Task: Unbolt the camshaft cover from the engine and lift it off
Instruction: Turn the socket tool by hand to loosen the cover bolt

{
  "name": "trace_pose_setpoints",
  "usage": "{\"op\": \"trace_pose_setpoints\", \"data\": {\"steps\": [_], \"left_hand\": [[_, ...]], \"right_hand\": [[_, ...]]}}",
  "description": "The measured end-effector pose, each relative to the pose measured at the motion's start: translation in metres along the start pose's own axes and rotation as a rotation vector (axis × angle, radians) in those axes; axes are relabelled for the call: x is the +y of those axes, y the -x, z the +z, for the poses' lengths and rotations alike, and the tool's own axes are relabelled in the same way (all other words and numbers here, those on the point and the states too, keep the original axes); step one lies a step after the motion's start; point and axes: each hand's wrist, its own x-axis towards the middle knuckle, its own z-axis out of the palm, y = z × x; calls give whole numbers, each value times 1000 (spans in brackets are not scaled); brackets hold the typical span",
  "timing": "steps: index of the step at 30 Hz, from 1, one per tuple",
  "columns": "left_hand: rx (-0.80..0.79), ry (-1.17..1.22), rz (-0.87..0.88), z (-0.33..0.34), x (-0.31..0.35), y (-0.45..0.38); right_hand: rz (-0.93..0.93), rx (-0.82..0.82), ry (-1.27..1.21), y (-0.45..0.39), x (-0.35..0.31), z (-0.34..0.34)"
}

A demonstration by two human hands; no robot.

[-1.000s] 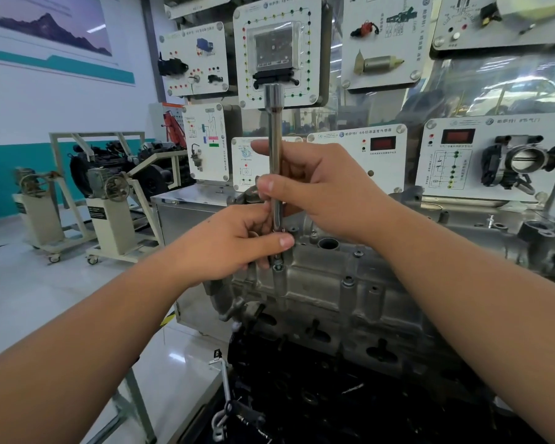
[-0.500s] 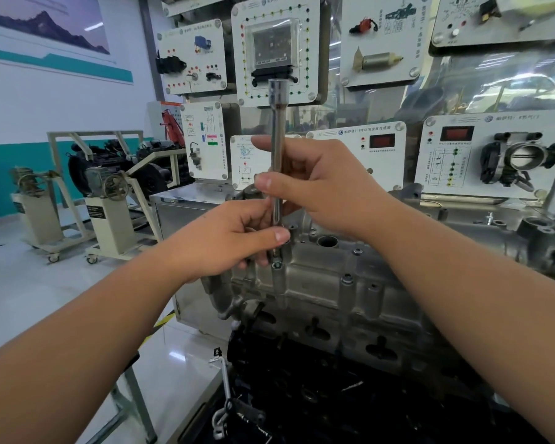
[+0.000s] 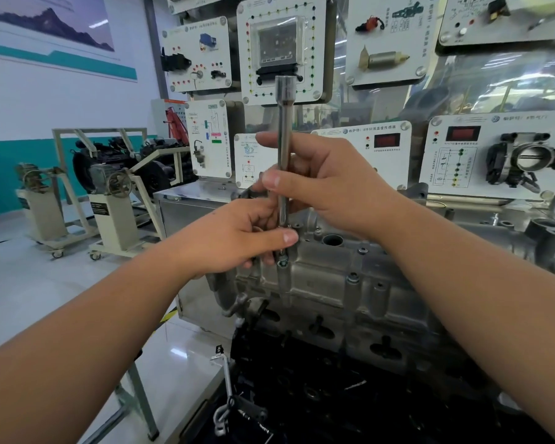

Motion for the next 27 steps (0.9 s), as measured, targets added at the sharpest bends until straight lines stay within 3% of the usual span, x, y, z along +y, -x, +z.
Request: {"op": "trace_pose_setpoints", "data": {"steps": [10,17,22,27], "left_hand": [[-38,35,7,-5,1,2],[29,-1,31,0,-2,-1],[-37,35,-26,-8,-2,1],[17,-31,-6,-1,-2,-1]], "right_hand": [[37,-99,-51,0,1,-3],[-51,37,82,-1,3,3],[-62,3,-21,-3,3,-4],[7,-73,-204,-2,7,-3]]}}
